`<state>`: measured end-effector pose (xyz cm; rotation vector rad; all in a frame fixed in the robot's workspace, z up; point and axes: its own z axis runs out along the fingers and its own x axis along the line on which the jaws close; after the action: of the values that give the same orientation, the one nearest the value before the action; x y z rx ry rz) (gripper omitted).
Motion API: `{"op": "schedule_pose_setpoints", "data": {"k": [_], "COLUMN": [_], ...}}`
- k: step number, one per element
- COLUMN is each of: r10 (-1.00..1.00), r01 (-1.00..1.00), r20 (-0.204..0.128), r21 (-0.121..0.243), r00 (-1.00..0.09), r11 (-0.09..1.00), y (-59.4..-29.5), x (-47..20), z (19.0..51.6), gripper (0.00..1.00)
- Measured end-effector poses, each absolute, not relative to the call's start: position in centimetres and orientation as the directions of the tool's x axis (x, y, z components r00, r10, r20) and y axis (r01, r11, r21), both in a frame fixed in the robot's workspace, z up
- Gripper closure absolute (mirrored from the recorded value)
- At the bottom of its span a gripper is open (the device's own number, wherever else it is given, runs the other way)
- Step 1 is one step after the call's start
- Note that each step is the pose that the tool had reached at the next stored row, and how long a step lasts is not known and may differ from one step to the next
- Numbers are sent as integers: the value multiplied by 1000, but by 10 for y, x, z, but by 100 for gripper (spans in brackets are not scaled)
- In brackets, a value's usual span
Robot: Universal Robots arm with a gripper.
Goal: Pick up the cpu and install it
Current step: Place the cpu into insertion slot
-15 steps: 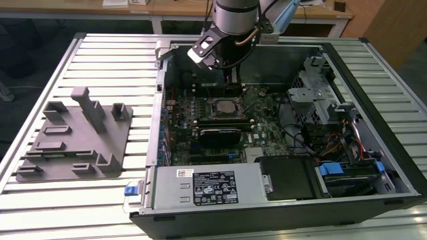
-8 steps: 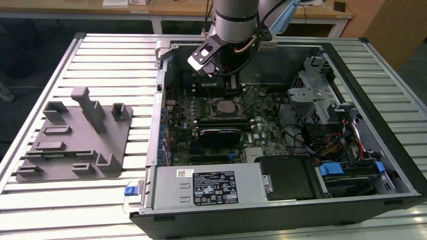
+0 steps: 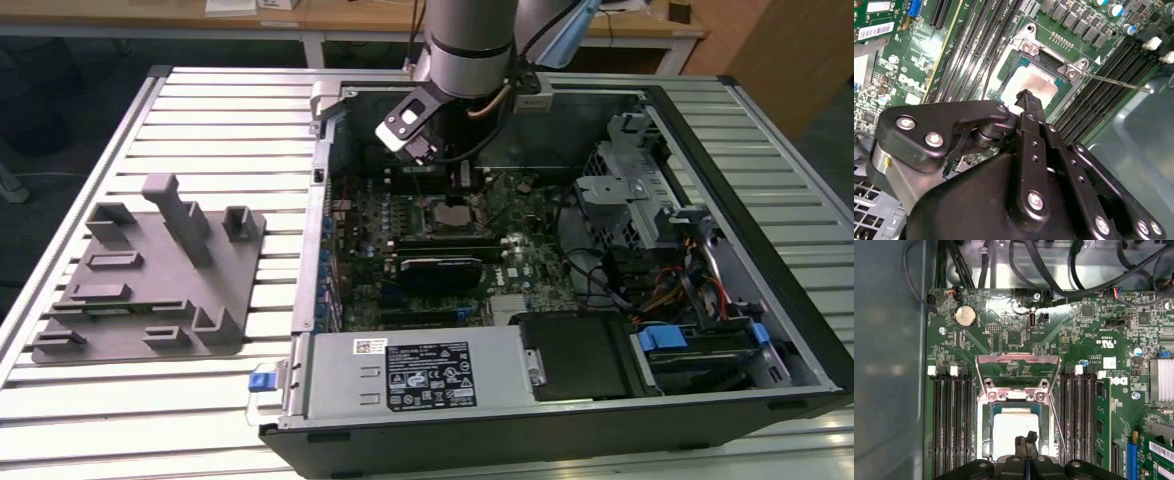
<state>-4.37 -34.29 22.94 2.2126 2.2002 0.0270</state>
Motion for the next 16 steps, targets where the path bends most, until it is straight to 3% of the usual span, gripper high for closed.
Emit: {"op": "schedule_pose_setpoints", "data": {"k": [16], "r10": [1000], "r01": [1000], "r20": [-1], "r21": [27], "r00": [6], "r11": [-6], "y": [-343], "x": [-38], "z": [243], "gripper": [89]}}
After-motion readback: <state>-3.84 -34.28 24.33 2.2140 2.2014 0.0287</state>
